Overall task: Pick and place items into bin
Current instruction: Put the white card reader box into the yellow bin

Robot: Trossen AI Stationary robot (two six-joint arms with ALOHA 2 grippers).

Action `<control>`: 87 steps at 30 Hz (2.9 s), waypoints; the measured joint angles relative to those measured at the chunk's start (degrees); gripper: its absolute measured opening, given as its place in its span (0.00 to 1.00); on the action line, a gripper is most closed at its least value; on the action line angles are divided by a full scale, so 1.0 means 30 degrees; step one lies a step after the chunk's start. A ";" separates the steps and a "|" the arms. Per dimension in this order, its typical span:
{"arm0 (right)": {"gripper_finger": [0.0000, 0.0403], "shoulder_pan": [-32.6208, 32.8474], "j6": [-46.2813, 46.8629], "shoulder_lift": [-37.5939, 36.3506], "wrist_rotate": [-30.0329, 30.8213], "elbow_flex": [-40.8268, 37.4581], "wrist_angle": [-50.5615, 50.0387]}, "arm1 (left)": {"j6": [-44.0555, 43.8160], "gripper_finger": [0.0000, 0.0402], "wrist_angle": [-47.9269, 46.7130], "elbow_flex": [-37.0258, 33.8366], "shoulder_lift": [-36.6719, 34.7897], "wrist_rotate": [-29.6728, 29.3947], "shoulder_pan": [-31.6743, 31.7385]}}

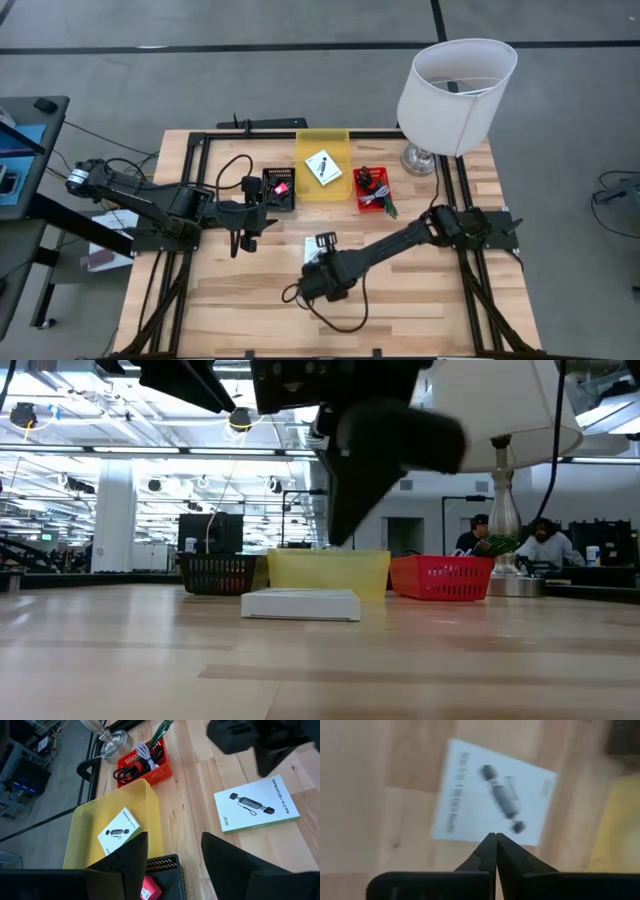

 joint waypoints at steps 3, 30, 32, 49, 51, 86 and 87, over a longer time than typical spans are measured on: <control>0.01 0.0355 0.0139 0.0000 -0.0098 0.0013 0.0078 | 0.0000 0.44 -0.0003 0.0000 0.0000 0.0000 0.0000; 0.41 -0.0518 0.2643 0.0000 0.3451 0.0036 0.5017 | 0.0000 0.44 -0.0003 0.0000 0.0000 0.0000 0.0000; 0.39 -0.0612 0.2816 0.0000 0.3440 0.0036 0.5290 | 0.0000 0.44 -0.0003 0.0000 0.0000 0.0000 0.0000; 0.45 -0.1284 0.5809 0.0000 0.0407 0.0036 0.5835 | 0.0000 0.44 -0.0003 0.0000 0.0000 0.0000 0.0000; 0.48 -0.1268 0.5622 0.0000 0.0289 0.0036 0.5828 | -0.0003 0.44 -0.0003 0.0000 0.0000 0.0000 0.0000; 0.52 0.0196 0.5446 -0.0170 -0.1457 -0.4386 0.6707 | -0.0002 0.44 -0.0003 0.0000 0.0000 -0.0001 0.0000; 0.52 0.0095 0.5446 -0.0197 -0.1457 -0.4629 0.6792 | -0.0006 0.44 -0.0003 0.0000 0.0000 0.0000 0.0000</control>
